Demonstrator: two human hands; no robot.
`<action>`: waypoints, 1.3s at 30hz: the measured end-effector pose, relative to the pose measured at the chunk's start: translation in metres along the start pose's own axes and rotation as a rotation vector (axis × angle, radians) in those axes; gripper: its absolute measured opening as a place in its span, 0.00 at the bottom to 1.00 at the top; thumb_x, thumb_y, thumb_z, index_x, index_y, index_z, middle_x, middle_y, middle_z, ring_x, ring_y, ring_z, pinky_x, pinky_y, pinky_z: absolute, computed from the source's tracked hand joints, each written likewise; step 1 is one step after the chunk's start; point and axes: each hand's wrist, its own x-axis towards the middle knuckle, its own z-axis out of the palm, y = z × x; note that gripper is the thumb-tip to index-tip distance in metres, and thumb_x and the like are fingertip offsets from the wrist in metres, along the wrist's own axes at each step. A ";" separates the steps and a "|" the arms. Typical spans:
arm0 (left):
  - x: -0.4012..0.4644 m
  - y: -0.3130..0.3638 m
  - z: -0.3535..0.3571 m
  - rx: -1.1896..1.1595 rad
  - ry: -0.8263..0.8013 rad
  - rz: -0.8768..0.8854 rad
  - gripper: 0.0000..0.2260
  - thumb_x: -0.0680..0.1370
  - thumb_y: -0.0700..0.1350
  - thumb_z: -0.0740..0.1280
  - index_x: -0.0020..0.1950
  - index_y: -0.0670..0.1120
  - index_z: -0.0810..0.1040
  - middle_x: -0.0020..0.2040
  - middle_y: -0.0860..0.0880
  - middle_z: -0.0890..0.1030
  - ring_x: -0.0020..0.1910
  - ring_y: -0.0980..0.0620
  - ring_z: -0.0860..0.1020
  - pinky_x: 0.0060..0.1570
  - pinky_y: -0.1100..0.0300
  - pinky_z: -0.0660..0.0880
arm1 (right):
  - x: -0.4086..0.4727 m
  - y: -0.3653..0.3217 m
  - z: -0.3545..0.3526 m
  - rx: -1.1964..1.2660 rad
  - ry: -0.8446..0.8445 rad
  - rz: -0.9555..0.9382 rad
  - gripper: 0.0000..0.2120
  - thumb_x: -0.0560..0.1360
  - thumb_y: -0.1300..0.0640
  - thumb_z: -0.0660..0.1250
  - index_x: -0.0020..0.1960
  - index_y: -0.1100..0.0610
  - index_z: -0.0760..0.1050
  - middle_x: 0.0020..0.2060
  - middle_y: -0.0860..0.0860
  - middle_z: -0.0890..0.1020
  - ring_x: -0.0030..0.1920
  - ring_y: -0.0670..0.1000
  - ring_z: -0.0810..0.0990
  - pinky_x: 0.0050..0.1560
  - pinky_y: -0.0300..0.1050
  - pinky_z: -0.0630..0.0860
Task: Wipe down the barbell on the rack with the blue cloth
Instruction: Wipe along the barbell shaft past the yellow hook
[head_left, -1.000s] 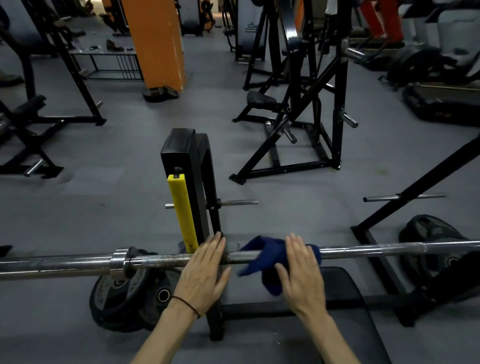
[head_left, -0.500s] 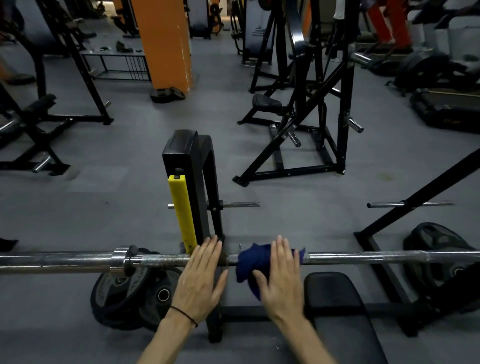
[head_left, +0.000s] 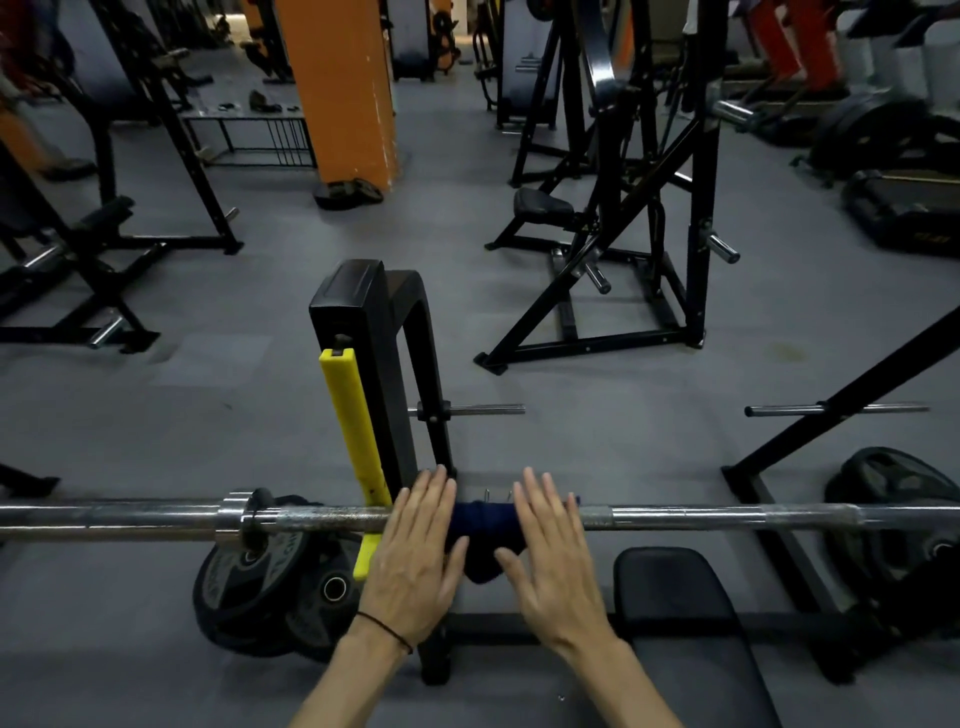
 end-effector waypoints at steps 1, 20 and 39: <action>0.004 0.008 0.004 0.013 -0.019 0.006 0.28 0.83 0.52 0.57 0.81 0.40 0.60 0.82 0.43 0.58 0.81 0.46 0.56 0.78 0.47 0.55 | -0.002 0.010 -0.003 -0.022 -0.003 0.006 0.32 0.85 0.39 0.48 0.83 0.58 0.52 0.83 0.51 0.51 0.82 0.53 0.49 0.80 0.55 0.45; 0.024 0.045 0.024 0.107 -0.164 -0.303 0.35 0.83 0.65 0.48 0.76 0.39 0.69 0.74 0.40 0.72 0.74 0.39 0.69 0.77 0.45 0.55 | 0.003 0.146 -0.065 -0.460 0.359 0.093 0.21 0.84 0.50 0.57 0.34 0.55 0.72 0.29 0.52 0.74 0.31 0.59 0.74 0.37 0.53 0.65; 0.037 0.120 0.041 0.084 -0.259 -0.035 0.41 0.81 0.70 0.48 0.81 0.39 0.56 0.82 0.38 0.55 0.81 0.40 0.54 0.77 0.45 0.48 | 0.036 0.136 -0.097 -0.689 -0.334 0.154 0.21 0.79 0.53 0.47 0.41 0.53 0.78 0.43 0.56 0.85 0.44 0.61 0.84 0.37 0.48 0.71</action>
